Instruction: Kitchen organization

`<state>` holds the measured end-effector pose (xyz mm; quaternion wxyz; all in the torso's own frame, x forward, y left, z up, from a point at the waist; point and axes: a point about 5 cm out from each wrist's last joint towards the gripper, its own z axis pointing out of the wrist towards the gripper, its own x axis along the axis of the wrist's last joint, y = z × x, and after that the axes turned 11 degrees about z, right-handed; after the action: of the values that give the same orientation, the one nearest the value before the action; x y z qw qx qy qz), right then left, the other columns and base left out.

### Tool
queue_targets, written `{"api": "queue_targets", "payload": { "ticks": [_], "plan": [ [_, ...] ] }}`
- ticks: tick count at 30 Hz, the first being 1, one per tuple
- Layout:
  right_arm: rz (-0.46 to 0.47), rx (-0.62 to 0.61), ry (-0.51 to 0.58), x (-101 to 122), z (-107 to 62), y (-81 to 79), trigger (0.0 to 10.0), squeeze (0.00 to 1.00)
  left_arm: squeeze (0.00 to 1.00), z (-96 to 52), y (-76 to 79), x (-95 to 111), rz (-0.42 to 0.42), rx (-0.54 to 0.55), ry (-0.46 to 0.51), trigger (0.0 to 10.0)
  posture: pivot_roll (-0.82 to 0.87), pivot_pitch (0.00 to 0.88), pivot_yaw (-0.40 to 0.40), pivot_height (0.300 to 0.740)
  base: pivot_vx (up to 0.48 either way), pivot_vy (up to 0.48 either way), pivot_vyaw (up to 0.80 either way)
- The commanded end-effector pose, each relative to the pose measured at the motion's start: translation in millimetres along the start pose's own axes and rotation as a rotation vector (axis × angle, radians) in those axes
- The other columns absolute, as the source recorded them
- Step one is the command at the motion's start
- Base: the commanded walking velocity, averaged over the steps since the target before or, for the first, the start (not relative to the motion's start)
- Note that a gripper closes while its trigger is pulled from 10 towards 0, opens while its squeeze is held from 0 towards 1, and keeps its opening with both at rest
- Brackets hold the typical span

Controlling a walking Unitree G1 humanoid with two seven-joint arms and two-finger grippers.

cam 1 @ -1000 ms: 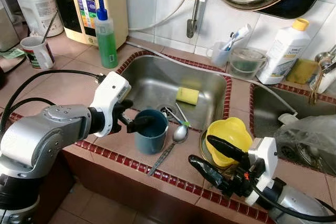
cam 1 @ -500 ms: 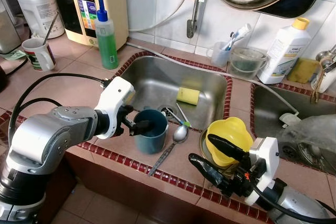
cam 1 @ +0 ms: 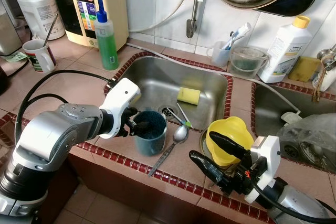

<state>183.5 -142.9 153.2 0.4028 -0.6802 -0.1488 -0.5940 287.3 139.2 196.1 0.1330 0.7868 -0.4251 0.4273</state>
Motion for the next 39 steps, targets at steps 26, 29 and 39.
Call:
{"api": "queue_targets", "payload": {
  "ticks": [26, 29, 39],
  "plan": [
    [-0.007, 0.009, 0.011, 2.8, 1.2, -0.8, 10.0, 0.0, 0.0, -2.1, -1.0, 1.5, 0.024, -0.019, -0.008, 0.0, 0.07, 0.001, -0.016, 0.74, 0.0, 0.0, 0.0],
    [-0.006, 0.01, 0.012, 2.8, 1.4, -0.8, 10.0, 0.0, 0.0, -2.2, -0.8, 1.9, 0.026, -0.021, -0.007, 0.0, 0.07, 0.0, -0.016, 0.74, 0.0, 0.0, 0.0],
    [-0.007, 0.011, 0.012, 2.8, 1.4, -0.9, 10.0, 0.0, 0.0, -2.2, -0.9, 2.1, 0.026, -0.021, -0.006, 0.0, 0.07, 0.0, -0.016, 0.74, 0.0, 0.0, 0.0]
  ]
}}
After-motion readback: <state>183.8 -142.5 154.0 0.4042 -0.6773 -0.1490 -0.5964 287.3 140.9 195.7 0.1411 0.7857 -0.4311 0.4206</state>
